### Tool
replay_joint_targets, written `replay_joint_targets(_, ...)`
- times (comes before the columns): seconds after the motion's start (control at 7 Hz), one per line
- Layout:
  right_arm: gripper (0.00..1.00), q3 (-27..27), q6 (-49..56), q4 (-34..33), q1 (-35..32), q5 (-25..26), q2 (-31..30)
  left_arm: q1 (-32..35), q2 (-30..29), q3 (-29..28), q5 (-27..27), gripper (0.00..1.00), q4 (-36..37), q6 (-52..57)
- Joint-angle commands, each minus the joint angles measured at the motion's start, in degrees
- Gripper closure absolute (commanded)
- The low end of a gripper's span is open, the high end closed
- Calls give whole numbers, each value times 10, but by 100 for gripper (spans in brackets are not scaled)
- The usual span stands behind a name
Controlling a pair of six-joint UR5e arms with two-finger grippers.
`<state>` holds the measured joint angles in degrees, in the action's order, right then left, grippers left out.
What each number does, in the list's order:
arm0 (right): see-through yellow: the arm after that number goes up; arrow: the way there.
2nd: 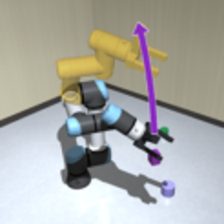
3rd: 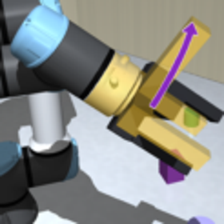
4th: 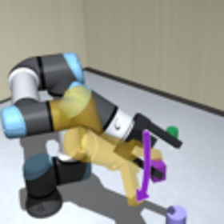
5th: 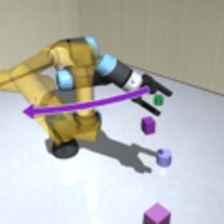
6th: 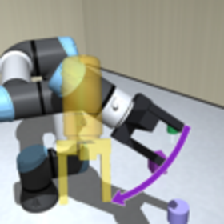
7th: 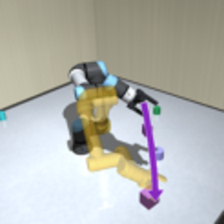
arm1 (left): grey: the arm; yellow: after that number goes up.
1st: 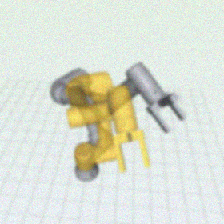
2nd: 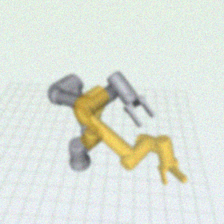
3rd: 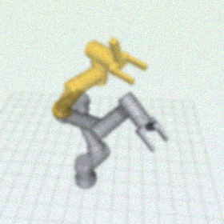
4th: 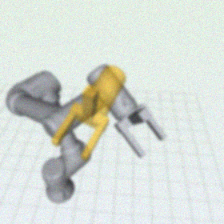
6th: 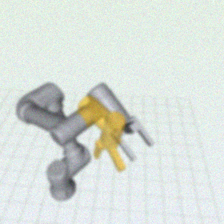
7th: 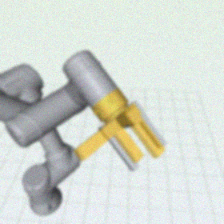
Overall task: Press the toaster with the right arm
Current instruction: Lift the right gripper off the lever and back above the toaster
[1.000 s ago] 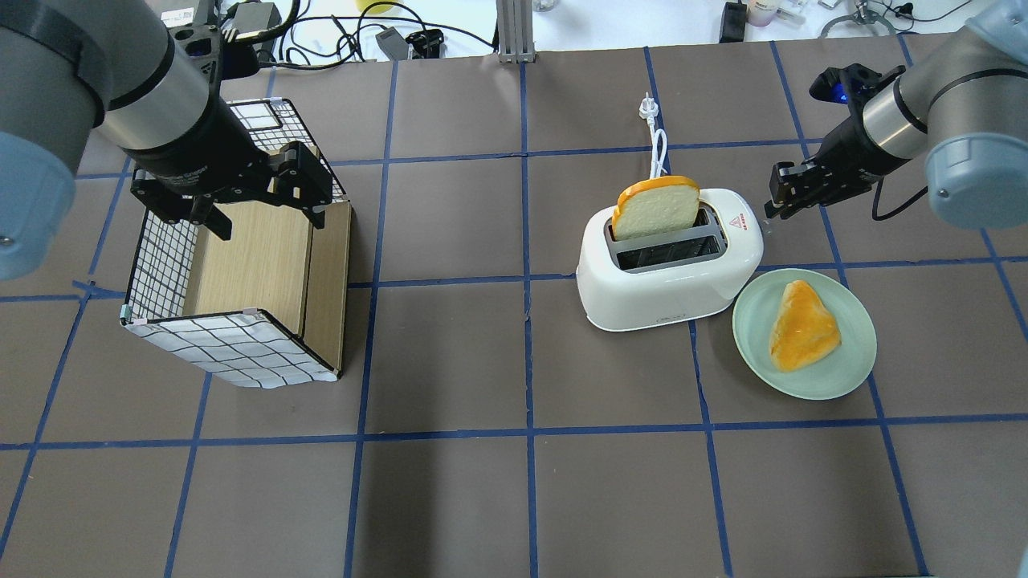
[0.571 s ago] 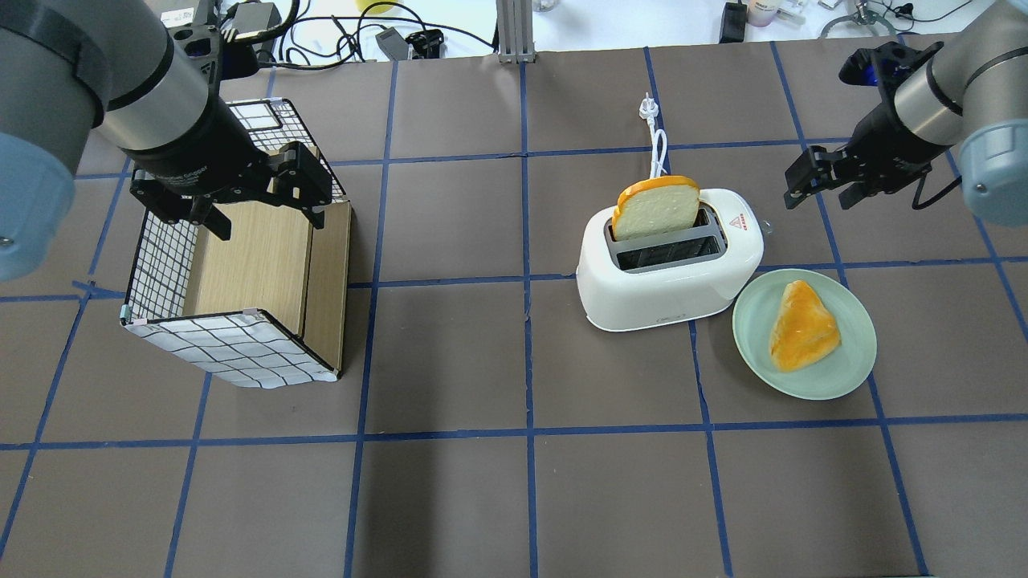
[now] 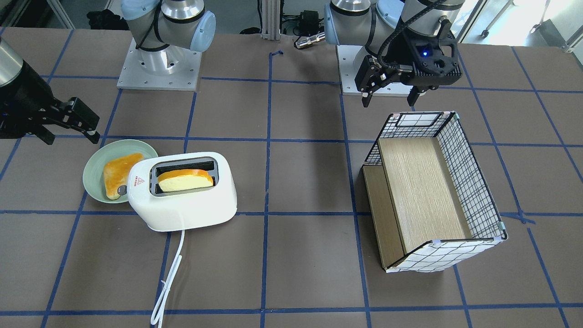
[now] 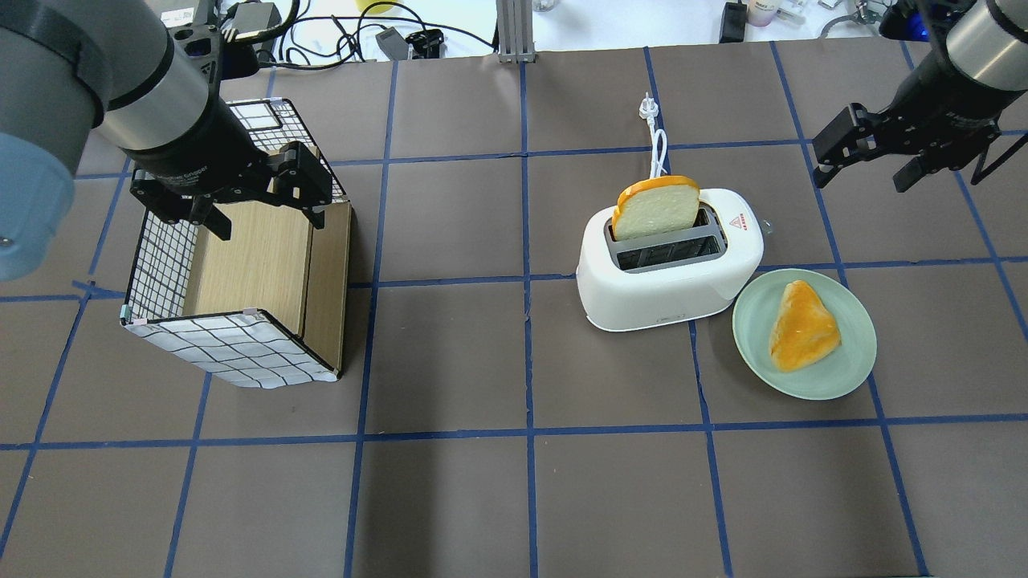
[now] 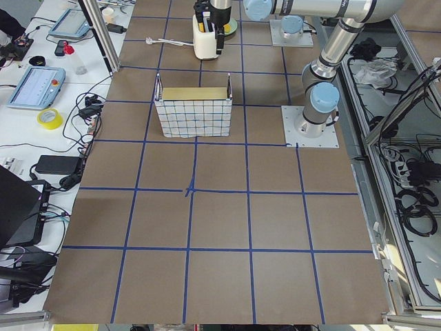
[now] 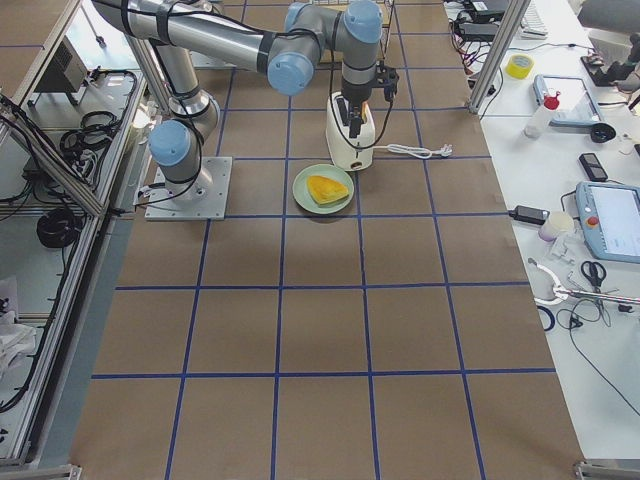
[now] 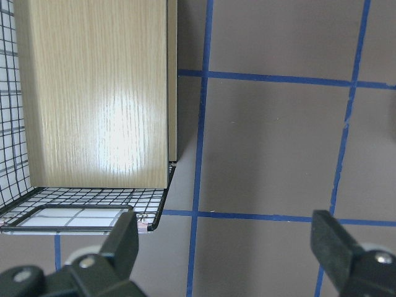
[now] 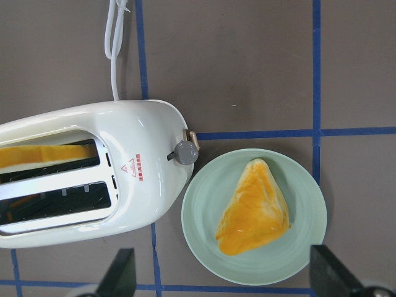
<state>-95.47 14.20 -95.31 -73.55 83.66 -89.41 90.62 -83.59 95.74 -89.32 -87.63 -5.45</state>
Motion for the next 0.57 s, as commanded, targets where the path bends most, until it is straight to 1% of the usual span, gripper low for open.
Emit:
replay_joint_targets(0.0, 0, 11, -89, 1, -84, 42, 0, 0, 0, 1, 0, 0, 0, 0)
replay_joint_targets(0.14, 0, 18, -118, 1, -127, 53, 1, 0, 0, 1, 0, 0, 0, 0)
replay_joint_targets(0.29, 0, 26, -158, 4, -148, 45, 0, 0, 0, 1, 0, 0, 0, 0)
replay_joint_targets(0.43, 0, 33, -168, 10, -159, 45, -1, 0, 0, 1, 0, 0, 0, 0)
